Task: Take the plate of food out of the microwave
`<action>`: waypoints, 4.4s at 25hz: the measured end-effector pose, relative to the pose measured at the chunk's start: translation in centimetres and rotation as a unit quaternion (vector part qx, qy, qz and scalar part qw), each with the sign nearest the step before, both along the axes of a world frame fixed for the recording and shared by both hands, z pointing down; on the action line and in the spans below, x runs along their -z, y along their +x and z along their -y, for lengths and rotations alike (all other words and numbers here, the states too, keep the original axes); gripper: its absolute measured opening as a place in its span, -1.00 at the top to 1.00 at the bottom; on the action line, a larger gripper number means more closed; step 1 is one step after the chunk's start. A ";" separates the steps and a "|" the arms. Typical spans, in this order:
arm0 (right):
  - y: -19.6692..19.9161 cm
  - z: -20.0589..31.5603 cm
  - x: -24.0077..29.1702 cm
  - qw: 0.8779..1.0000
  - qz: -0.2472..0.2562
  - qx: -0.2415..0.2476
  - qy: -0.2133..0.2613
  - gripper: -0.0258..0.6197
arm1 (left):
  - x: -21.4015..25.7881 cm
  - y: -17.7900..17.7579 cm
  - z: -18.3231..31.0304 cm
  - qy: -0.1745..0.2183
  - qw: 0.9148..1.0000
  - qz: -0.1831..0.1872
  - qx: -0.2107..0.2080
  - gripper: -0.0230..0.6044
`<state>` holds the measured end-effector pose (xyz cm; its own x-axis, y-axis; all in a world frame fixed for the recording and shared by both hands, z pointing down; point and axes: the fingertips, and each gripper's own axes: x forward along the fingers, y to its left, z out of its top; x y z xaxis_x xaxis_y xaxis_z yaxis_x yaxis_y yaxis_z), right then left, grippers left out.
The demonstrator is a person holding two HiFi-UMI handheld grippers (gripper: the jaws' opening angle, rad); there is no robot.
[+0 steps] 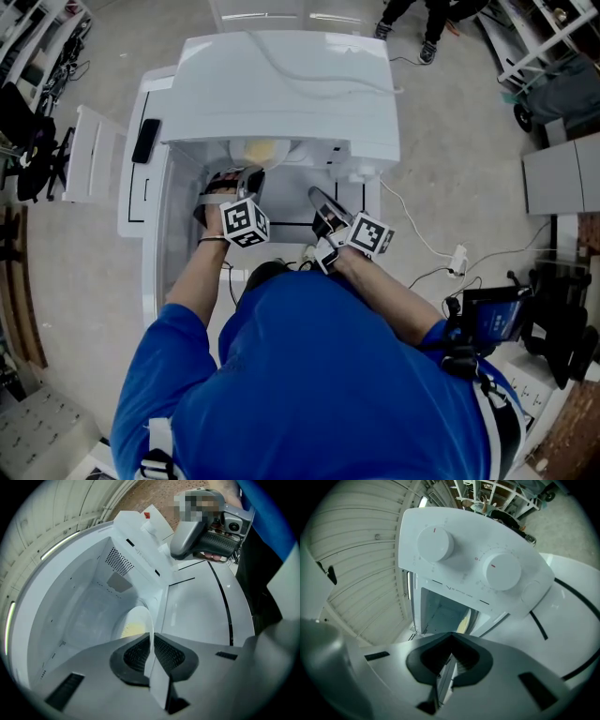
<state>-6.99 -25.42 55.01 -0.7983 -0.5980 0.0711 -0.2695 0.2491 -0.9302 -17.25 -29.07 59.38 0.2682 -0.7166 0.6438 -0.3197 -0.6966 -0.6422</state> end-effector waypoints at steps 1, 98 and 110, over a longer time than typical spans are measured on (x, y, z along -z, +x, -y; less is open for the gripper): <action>-0.1 -0.1 0.1 1.000 0.004 0.001 -0.001 0.95 | -0.1 0.0 -0.2 -0.001 1.000 0.000 0.000 0.80; -5.4 1.9 -4.5 0.989 0.074 -0.007 -0.127 0.86 | 5.3 -7.3 -9.4 -0.060 0.765 -0.580 0.275 0.90; -0.7 -4.0 -2.8 0.990 0.080 -0.049 -0.103 0.86 | 5.8 -6.2 -11.1 -0.075 0.742 -0.617 0.252 0.90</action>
<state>-7.74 -21.43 57.81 -0.7485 -0.6587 0.0767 -0.1273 0.0292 -0.9914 -23.45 -18.00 53.61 0.4418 -0.8712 0.2139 -0.8439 -0.3227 0.4287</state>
